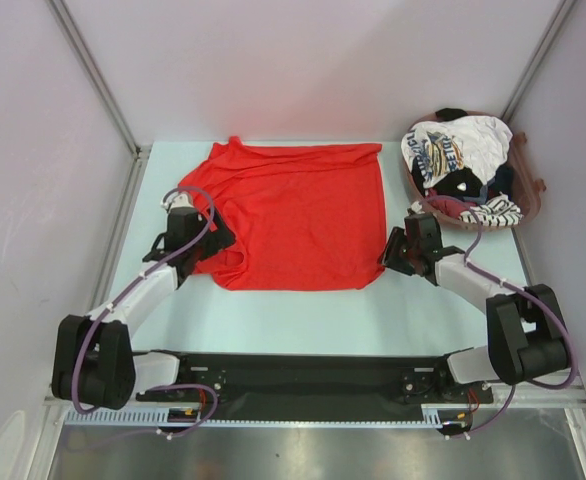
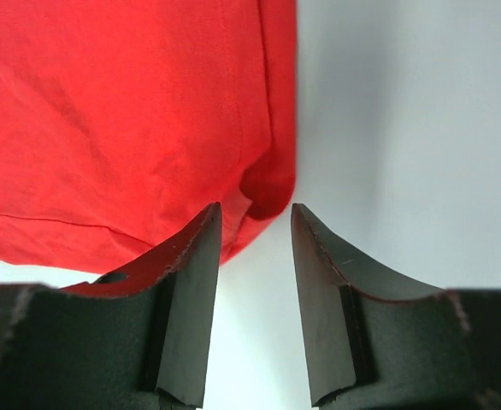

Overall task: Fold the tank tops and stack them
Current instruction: Flatten the tank top out

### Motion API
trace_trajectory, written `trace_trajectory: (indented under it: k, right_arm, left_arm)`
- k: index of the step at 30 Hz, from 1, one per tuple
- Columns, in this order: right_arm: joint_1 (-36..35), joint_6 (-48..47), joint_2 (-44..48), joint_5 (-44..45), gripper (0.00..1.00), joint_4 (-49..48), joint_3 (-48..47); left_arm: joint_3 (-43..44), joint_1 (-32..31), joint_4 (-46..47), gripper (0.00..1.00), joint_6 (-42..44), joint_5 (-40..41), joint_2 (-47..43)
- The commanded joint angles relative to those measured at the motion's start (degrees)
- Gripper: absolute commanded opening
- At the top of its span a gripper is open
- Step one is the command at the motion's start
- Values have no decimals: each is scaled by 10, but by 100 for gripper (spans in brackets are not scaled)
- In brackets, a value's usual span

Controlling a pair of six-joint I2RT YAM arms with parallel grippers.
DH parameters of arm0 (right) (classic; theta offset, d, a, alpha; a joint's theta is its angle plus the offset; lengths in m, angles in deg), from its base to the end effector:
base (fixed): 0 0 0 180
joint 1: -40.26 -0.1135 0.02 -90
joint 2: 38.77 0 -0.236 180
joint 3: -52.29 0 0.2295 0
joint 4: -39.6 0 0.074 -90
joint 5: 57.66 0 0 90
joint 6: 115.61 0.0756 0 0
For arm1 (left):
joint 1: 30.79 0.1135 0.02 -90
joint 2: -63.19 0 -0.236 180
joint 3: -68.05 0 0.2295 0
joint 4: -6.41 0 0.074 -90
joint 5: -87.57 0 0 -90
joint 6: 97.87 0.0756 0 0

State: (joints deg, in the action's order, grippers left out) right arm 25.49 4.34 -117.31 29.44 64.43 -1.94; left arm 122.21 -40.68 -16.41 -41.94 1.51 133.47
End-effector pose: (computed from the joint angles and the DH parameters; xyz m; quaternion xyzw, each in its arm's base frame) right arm 0.2698 0.0751 0.1372 0.1150 0.9298 0.1547 0.3137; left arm 0.2738 -0.0425 0.1780 -0.2034 0.8787 -0.1324 0.4110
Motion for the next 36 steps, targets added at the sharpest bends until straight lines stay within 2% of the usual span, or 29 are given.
trace_trajectory:
  k: [1, 5, 11, 19, 25, 29, 36]
  right_arm:
    - [-5, -2, -22, -11, 43, -57, -4]
    - [-5, 2, -57, -24, 47, -62, -19]
    - [-8, 14, -79, -54, 43, -91, -14]
    - [-23, -1, -71, -54, 43, -106, -23]
    - [-33, -13, -57, -36, 43, -74, -31]
    - [-41, -29, -36, -8, 51, -50, -40]
    - [-41, -22, -49, -25, 45, -41, -51]
  left_arm:
    - [8, 0, 37, 96, -4, -3, 20]
    - [14, 2, 42, 95, -5, -10, 39]
    - [15, 3, 43, 95, 0, -7, 38]
    - [14, 4, 44, 95, 2, -6, 37]
    - [15, 3, 41, 94, 5, -15, 29]
    - [24, -23, 27, 93, 8, -12, 18]
    - [43, -87, 4, 93, 8, 4, 16]
